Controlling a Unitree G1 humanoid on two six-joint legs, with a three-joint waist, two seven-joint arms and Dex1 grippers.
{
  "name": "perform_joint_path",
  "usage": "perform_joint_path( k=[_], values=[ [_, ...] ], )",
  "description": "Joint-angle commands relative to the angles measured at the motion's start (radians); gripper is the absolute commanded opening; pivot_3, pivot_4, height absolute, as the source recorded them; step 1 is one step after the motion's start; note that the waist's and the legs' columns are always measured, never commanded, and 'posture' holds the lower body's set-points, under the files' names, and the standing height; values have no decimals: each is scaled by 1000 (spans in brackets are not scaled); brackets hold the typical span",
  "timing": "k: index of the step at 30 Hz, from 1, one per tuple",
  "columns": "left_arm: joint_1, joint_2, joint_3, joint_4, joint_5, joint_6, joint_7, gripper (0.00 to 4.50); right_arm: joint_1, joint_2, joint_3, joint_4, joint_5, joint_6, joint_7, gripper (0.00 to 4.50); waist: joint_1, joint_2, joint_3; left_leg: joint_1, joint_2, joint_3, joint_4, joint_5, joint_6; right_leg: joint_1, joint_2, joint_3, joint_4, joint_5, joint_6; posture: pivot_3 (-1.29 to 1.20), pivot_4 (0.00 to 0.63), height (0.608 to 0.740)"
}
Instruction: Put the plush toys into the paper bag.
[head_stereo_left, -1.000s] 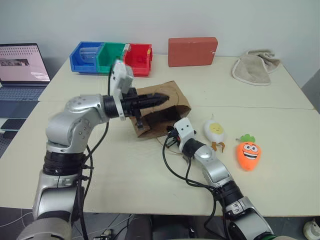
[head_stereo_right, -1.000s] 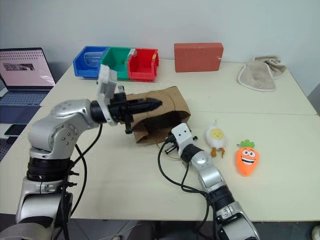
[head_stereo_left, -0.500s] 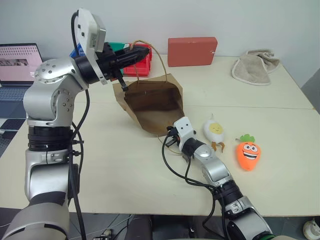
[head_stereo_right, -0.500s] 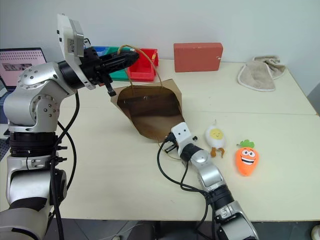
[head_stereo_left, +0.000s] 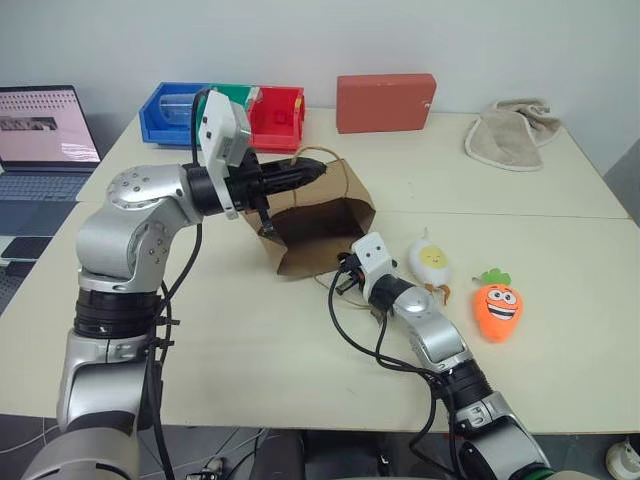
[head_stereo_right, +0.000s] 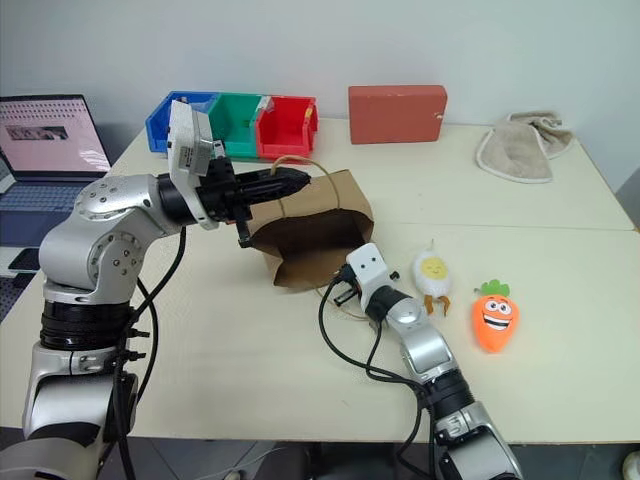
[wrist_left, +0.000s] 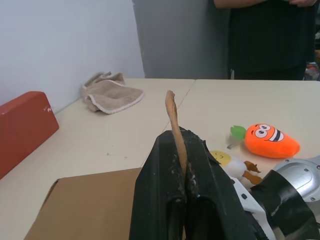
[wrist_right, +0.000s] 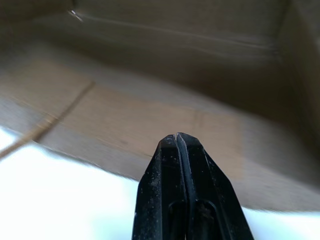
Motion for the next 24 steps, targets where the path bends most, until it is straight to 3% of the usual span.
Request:
perform_joint_path(
  k=[1, 9, 15, 24],
  values=[
    [8, -7, 11, -57, -31, 20, 12, 0, 11, -21, 23, -61, -24, -59, 17, 21, -1, 0, 0, 0, 0, 0, 0, 0, 0, 0, 0, 0, 0, 0, 0, 0, 150, 740],
    [28, -18, 0, -90, -47, 44, 16, 0, 0, -24, 52, -104, -48, -99, 31, 21, -6, 0, 0, 0, 0, 0, 0, 0, 0, 0, 0, 0, 0, 0, 0, 0, 150, 740],
    [42, -27, -5, -110, -57, 61, 22, 0, -24, 69, -39, -118, 65, 38, 14, 21, -6, 0, 0, 0, 1, 0, 0, 0, 0, 0, 0, 0, 0, 0, 0, 0, 150, 740],
    [54, -38, 0, -138, -69, 89, 37, 0, -50, 67, -48, -100, 77, 61, 21, 21, -6, 0, 0, 0, 1, 0, 0, 0, 0, -1, 1, 0, 0, 0, 0, 0, 150, 740]
  ],
)
